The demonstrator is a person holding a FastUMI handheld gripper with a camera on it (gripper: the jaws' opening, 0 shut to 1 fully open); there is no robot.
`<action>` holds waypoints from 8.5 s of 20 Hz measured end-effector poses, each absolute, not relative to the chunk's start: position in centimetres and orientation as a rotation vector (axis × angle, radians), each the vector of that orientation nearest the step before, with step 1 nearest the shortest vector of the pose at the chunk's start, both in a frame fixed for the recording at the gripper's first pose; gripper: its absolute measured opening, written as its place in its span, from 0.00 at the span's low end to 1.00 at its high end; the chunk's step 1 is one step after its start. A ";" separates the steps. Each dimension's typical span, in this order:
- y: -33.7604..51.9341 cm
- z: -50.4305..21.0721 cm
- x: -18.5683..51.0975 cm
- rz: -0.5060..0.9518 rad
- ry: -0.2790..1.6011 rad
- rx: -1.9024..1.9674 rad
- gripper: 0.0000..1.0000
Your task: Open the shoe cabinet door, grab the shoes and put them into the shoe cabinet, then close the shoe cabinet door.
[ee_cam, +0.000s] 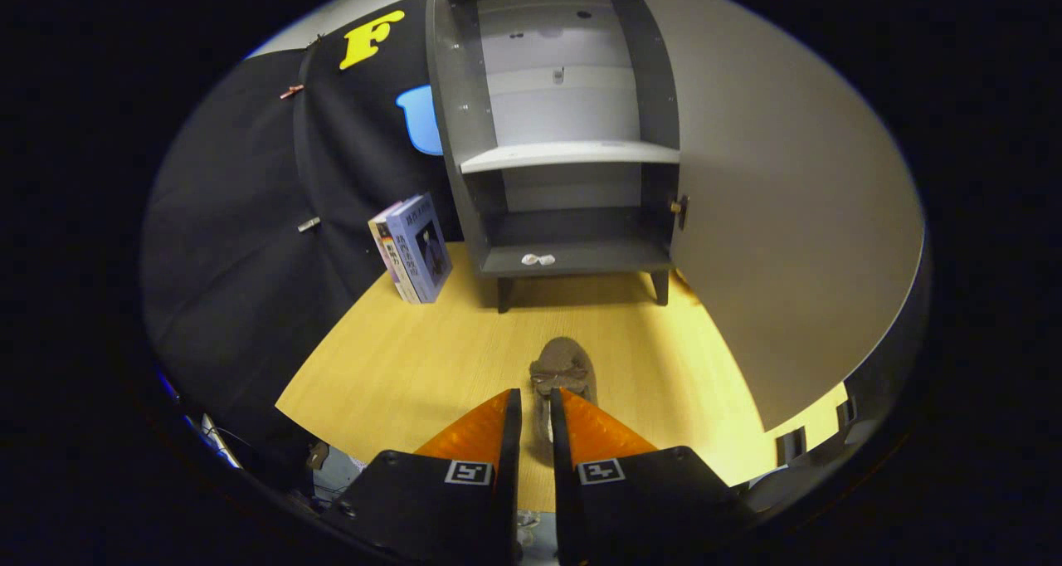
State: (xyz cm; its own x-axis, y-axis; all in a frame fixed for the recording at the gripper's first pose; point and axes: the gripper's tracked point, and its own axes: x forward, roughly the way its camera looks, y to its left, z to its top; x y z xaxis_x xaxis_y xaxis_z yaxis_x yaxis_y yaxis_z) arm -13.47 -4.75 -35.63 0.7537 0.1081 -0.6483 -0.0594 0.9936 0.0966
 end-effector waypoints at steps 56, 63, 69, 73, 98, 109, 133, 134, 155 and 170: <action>-5.6 -38.9 0.6 -0.017 0.674 0.034 0.05; -6.0 -26.6 4.5 -0.021 0.534 0.030 0.05; -6.4 -21.5 8.8 -0.012 0.491 0.035 0.05; -6.0 -18.4 12.6 0.000 0.454 0.018 0.05; -6.6 -23.2 35.9 0.026 0.567 0.026 0.05; -6.7 -25.8 37.0 0.020 0.629 -0.005 0.10; -6.1 -10.9 21.5 -0.013 0.395 -0.034 0.99; -6.1 -9.7 20.2 -0.009 0.372 -0.029 0.99; -14.9 3.7 -12.4 0.009 0.121 0.043 0.98; -30.5 4.7 -19.0 -0.034 0.088 0.077 0.97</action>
